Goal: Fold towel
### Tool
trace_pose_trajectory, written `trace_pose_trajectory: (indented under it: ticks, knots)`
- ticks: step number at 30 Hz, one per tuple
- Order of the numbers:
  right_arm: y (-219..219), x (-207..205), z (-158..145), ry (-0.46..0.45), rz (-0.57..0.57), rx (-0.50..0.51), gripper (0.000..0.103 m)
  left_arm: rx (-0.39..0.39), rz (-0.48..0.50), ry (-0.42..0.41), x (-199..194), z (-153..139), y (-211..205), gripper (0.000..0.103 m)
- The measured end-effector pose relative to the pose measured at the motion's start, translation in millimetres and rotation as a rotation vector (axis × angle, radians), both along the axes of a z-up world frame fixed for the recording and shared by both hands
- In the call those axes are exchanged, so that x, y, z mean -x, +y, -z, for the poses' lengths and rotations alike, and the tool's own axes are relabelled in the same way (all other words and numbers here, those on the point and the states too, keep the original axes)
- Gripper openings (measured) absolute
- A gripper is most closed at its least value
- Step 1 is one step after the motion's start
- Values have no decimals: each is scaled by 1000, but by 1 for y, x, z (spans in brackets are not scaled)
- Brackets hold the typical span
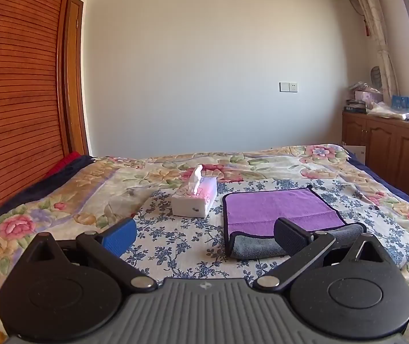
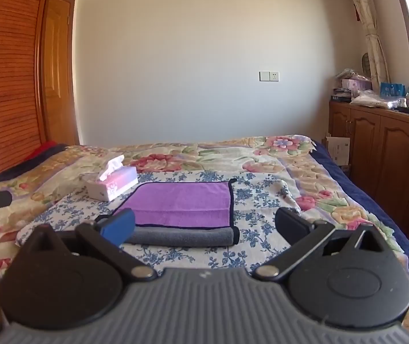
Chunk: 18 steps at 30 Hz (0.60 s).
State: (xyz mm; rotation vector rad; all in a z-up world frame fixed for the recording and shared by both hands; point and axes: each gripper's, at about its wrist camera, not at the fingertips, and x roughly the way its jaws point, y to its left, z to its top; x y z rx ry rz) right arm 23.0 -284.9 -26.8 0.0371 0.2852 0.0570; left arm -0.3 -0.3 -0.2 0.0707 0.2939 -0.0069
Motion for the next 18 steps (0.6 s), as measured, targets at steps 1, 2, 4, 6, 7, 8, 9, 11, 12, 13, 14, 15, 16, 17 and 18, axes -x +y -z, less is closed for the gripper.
trace_pose_trajectory:
  ticks: [1, 2, 4, 6, 7, 8, 9, 11, 12, 13, 14, 15, 16, 17, 18]
  knots:
    - [0, -1, 0, -1, 0, 1, 103, 1, 0, 1, 0, 0, 0, 103]
    - [0, -1, 1, -2, 0, 2, 103, 2, 0, 1, 0, 0, 0, 103]
    - [0, 0, -3, -7, -2, 5, 103, 2, 0, 0, 1, 0, 0, 103]
    - [-1, 0, -5, -9, -2, 5, 103, 2, -1, -1, 2, -1, 0, 103]
    - [1, 3, -3, -21, -3, 9, 103, 2, -1, -2, 2, -1, 0, 103]
    - [2, 4, -2, -26, -2, 13, 103, 2, -1, 0, 2, -1, 0, 103]
    - [0, 5, -4, -25, -2, 11, 103, 1, 0, 5, 0, 0, 0, 103]
    - [0, 5, -4, -24, -2, 10, 103, 1, 0, 6, -1, 0, 0, 103]
    - [1, 6, -2, -28, -2, 11, 103, 1, 1, 6, -1, 0, 0, 103]
    - [1, 5, -1, -29, -2, 11, 103, 1, 1, 7, -1, 0, 0, 103]
    - [1, 5, -1, -28, -2, 11, 103, 0, 1, 7, -1, 0, 0, 103]
    - [1, 5, -1, -28, -2, 11, 103, 0, 0, 4, 0, 0, 0, 103]
    - [1, 5, -1, -27, -2, 11, 103, 1, 0, 4, 0, 0, 0, 103]
    - [2, 3, -2, -25, -2, 12, 103, 0, 0, 4, 0, 0, 0, 103]
    - [3, 3, -2, -24, -1, 13, 103, 0, 0, 4, 0, 0, 0, 103]
